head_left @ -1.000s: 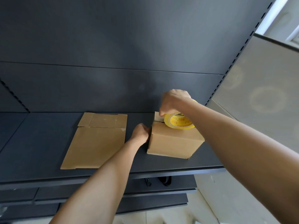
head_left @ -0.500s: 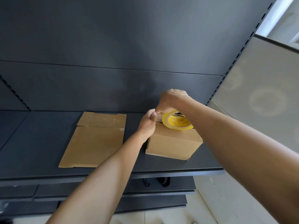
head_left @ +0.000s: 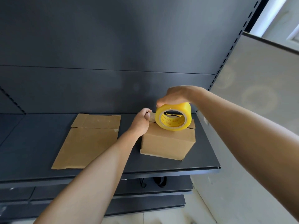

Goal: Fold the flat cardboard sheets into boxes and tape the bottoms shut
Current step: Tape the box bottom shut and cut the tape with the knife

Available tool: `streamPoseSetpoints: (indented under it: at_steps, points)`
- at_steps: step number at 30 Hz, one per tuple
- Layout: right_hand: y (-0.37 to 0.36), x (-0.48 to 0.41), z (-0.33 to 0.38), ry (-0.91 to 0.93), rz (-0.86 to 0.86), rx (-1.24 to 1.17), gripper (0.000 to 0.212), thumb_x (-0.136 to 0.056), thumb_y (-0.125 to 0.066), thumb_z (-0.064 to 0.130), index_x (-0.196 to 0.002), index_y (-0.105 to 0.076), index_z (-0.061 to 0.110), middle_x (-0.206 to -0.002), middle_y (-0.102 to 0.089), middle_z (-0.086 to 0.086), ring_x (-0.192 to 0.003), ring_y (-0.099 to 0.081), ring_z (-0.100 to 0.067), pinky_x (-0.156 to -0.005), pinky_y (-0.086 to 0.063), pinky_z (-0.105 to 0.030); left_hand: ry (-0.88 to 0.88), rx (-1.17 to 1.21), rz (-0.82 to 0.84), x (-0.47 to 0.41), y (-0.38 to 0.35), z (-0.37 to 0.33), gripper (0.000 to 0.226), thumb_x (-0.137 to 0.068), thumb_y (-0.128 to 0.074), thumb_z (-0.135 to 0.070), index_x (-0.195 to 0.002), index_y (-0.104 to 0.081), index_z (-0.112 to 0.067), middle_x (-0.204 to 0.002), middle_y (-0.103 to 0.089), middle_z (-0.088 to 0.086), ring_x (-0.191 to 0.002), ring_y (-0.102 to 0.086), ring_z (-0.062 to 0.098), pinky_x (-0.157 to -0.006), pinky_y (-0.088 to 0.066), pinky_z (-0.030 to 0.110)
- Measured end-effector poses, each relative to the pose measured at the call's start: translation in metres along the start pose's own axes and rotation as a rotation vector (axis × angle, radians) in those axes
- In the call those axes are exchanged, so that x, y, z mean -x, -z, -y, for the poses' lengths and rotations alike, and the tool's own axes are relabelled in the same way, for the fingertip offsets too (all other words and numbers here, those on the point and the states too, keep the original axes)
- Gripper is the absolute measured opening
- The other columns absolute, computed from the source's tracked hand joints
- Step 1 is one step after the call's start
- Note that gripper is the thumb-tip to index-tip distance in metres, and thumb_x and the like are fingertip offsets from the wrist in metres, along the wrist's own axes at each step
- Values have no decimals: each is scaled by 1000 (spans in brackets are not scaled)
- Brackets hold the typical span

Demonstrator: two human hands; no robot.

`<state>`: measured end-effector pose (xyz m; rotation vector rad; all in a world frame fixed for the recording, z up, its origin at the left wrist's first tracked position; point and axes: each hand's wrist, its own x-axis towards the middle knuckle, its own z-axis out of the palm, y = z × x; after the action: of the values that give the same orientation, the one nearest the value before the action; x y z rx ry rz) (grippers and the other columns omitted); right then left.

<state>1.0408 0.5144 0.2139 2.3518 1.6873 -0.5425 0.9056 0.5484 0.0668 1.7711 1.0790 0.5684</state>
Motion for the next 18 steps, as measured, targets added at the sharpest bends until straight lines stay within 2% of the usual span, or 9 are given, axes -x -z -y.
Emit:
streamPoseSetpoints:
  at_steps: [2,5,9,11,14,18]
  points:
    - [-1,0,-1,2,4,13,48,-60,-53,71,-74,-60,25,-78,-61,1,-72,-59,-16,-66,-46,-31,0,-21,-3,0,-1,-1,33,-102,-30,-20,-123,-53,-10,-118,-58,13,-106,-54,28,-76,-39,30]
    - [1,3,-5,-11,11,72,52,-56,-56,74,-72,-59,25,-77,-60,3,-74,-59,-17,-69,-48,-33,8,-49,-22,2,-1,-1,32,-102,-30,-19,-124,-53,-13,-114,-57,10,-91,-51,23,-65,-35,25]
    - [0,14,-30,-95,76,149,68,-50,-54,88,-71,-54,23,-79,-56,6,-87,-60,-24,-84,-50,-40,-13,-115,-18,3,-1,-5,34,-103,-28,-20,-128,-50,-13,-109,-52,1,-93,-47,15,-74,-34,25]
    - [-1,17,-38,-97,91,138,74,-53,-47,93,-75,-52,23,-82,-53,7,-92,-56,-24,-86,-47,-40,-16,-122,-18,4,-1,-8,34,-103,-28,-19,-129,-49,-12,-110,-52,3,-93,-47,15,-75,-35,25]
    - [1,22,-51,-130,62,115,67,-55,-44,87,-79,-53,25,-89,-54,6,-89,-54,-20,-84,-46,-39,-12,-141,-27,5,-1,-8,35,-103,-28,-20,-130,-49,-12,-112,-51,1,-97,-47,15,-78,-35,25]
    - [3,33,-82,-220,78,141,76,-41,-43,95,-71,-50,26,-82,-52,7,-95,-56,-26,-89,-48,-42,-18,-139,-42,4,0,-6,35,-103,-28,-19,-130,-48,-11,-112,-52,3,-97,-46,15,-80,-35,25]
